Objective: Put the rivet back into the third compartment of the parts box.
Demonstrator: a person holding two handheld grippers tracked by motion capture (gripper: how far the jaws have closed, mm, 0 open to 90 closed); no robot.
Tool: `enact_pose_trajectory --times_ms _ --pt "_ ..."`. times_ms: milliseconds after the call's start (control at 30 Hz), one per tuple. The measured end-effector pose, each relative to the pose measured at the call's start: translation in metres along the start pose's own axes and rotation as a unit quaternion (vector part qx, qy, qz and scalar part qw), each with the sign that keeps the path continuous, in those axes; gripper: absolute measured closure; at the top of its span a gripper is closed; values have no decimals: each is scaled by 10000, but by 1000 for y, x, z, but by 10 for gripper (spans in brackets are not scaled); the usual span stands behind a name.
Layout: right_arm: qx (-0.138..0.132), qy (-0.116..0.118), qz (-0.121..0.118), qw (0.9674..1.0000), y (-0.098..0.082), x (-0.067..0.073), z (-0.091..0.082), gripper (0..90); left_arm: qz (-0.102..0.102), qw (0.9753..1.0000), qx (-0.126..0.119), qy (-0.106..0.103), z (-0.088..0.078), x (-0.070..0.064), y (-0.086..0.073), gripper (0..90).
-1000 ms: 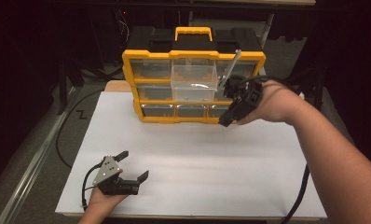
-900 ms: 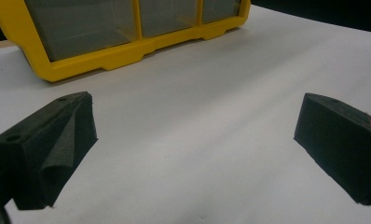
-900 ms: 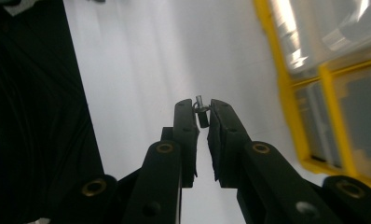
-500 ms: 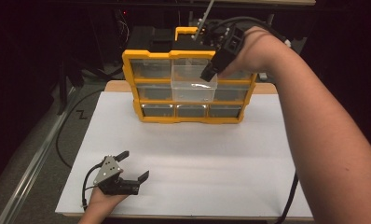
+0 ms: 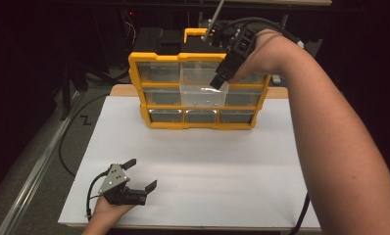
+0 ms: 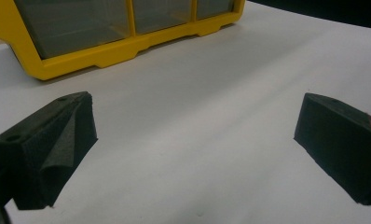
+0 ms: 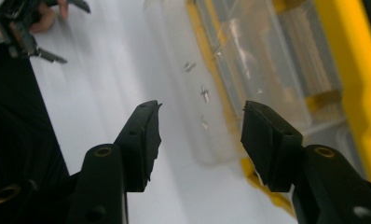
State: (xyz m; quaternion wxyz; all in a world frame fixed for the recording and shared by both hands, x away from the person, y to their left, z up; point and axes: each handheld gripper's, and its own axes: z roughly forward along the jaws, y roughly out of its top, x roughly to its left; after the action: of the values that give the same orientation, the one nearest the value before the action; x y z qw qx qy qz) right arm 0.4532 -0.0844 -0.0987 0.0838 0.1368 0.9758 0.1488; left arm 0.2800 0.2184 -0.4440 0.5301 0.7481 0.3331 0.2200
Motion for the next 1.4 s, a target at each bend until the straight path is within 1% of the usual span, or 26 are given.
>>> enact_pose_trajectory --times_ms 100,200,333,400,433,533,567,633,667,733,767,800,867,933,1000,1033,1100,1133,1167,1200,1233,1267,1300,1333,1367,1400 --pt "14 -15 33 10000 -17 9 -2 433 -4 10000 1 9 0 0 0 3" --pt "80 -15 81 9999 -38 19 4 383 -18 10000 -7 23 0 0 0 3" --pt "209 -19 201 9996 -67 27 30 289 -67 9999 -9 81 0 1 0 3" --pt "212 60 243 9995 -81 29 48 257 -76 9999 -4 98 0 1 0 3" --pt "201 118 317 9992 -91 30 62 231 -72 9999 -6 104 0 1 0 3" --pt "335 216 384 9985 -106 35 88 192 -74 9999 15 125 0 2 0 3" --pt "375 286 382 9982 -114 37 103 171 -83 9999 24 134 1 2 0 3" --pt "481 366 411 9973 -124 41 124 152 -78 9998 52 148 1 3 0 3" --pt "521 416 442 9968 -131 43 139 132 -81 9998 54 158 1 3 0 3" --pt "591 469 480 9960 -141 47 160 86 -92 9998 56 178 1 3 0 3" --pt "687 479 539 9950 -148 51 175 52 -102 9998 58 178 1 3 0 3" --pt "749 487 550 9945 -152 52 183 23 -114 9998 63 178 1 3 0 3" --pt "888 466 686 9926 -164 56 208 1 -109 9997 82 178 1 4 0 3" --pt "867 388 892 9915 -174 60 226 1 -120 9997 85 184 1 4 0 3" --pt "776 290 965 9919 -184 63 238 1 -145 9997 86 181 0 4 0 3" --pt "538 274 1013 9930 -190 65 243 1 -158 9997 83 177 0 4 0 3" --pt "123 259 1149 9930 -201 68 248 1 -189 9997 90 161 0 4 0 3" --pt "-99 177 1256 9919 -207 71 250 1 -206 9996 88 143 0 4 0 3" --pt "-477 148 1339 9897 -215 74 252 1 -205 9996 75 152 0 4 0 3" --pt "-721 149 1420 9871 -220 77 252 1 -198 9996 72 160 1 4 0 3" --pt "-1039 50 1525 9828 -225 80 254 1 -213 9996 75 153 1 4 0 3" --pt "-1413 -93 1580 9772 -232 83 256 1 -218 9996 78 153 1 4 0 2" --pt "-1570 -161 1661 9734 -236 86 256 1 -218 9996 72 159 1 4 0 3" --pt "-1806 -298 1759 9672 -241 90 258 1 -223 9996 63 149 0 4 0 3" --pt "-1977 -329 1830 9625 -244 92 258 1 -247 9996 27 115 0 4 0 3" --pt "-2218 -388 1936 9549 -248 95 259 1 -243 9997 3 103 0 4 0 3"
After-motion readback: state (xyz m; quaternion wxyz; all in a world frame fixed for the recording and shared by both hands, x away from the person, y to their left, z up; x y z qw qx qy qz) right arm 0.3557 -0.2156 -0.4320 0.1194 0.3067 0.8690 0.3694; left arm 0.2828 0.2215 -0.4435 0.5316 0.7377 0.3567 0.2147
